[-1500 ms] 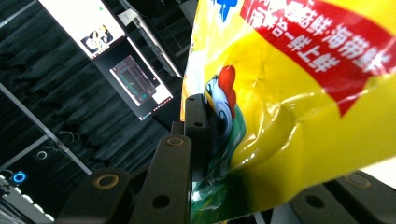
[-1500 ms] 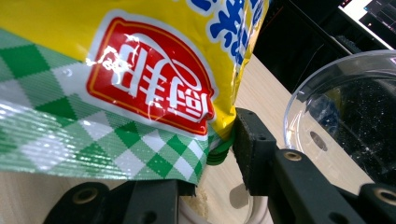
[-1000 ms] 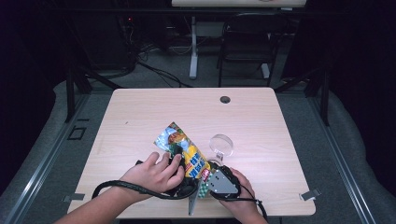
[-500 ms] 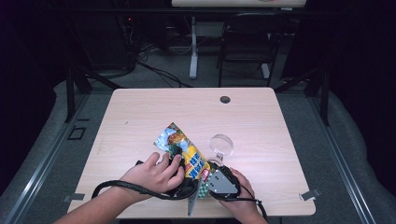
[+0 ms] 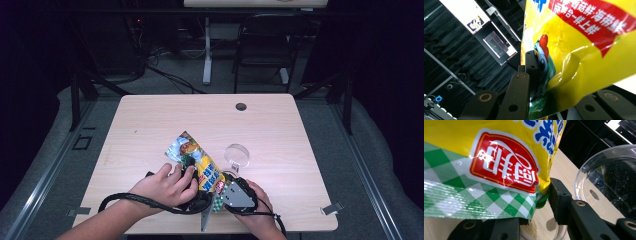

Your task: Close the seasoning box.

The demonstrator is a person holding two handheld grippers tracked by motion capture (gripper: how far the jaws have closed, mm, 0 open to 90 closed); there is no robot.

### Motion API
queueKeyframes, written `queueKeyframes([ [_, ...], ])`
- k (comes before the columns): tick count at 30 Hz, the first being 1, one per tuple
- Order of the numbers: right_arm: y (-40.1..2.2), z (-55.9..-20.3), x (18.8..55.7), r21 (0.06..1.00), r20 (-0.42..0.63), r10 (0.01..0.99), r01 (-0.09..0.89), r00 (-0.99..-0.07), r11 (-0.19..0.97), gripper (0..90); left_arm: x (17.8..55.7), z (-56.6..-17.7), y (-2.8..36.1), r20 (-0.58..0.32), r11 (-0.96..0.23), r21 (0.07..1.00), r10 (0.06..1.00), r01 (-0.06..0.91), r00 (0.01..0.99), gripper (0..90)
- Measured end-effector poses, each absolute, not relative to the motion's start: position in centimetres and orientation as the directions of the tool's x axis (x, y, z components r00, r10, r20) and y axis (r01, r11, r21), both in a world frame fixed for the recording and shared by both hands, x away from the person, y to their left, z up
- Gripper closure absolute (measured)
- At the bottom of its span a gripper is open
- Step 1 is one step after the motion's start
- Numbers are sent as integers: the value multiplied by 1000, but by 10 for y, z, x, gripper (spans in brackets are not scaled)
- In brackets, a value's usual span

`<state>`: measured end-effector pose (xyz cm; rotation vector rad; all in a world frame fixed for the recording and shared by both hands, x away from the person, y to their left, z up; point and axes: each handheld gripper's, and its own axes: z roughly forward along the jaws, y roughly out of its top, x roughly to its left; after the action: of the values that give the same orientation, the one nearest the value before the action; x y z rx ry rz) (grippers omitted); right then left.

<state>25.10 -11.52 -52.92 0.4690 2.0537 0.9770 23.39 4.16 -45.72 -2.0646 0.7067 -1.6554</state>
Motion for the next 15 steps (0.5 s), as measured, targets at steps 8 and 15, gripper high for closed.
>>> queueKeyframes([
  [8, -116, -529, 251, 774, -501, 609, -5, -615, 633, 708, 234, -457, 41, 773, -794, -593, -608, -134, 181, 865],
  [15, -114, -530, 251, 778, -498, 610, -7, -617, 628, 709, 234, -457, 42, 773, -794, -592, -608, -136, 182, 867],
])
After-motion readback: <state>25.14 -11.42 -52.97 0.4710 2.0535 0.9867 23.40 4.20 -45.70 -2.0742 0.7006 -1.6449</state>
